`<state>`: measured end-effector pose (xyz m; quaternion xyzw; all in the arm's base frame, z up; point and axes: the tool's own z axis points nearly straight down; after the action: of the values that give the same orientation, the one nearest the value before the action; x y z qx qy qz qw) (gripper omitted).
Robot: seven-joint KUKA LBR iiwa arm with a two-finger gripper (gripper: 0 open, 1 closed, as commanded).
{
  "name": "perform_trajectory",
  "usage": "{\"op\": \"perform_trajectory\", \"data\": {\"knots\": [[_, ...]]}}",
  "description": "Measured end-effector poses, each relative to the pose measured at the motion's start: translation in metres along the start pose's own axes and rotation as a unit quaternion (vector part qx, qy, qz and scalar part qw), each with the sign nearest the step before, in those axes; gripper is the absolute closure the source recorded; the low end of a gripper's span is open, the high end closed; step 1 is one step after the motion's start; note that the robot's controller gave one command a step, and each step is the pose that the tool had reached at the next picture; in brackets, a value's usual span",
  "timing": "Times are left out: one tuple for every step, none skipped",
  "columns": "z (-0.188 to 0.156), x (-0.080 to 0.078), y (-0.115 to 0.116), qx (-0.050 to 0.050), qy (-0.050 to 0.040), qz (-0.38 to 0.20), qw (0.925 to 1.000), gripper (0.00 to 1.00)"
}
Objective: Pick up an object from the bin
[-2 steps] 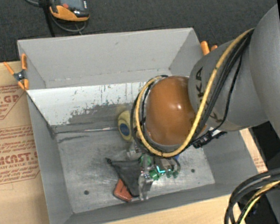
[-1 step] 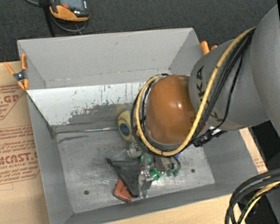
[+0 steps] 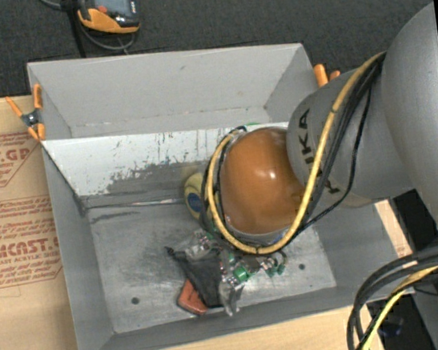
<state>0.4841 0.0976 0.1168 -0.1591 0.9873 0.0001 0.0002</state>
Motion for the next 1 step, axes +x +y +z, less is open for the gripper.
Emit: {"op": "perform_trajectory", "data": {"knots": [[-0.0037, 0.0007, 0.0153, 0.000, -0.0002, -0.157, 0.9877, 0.00]]}}
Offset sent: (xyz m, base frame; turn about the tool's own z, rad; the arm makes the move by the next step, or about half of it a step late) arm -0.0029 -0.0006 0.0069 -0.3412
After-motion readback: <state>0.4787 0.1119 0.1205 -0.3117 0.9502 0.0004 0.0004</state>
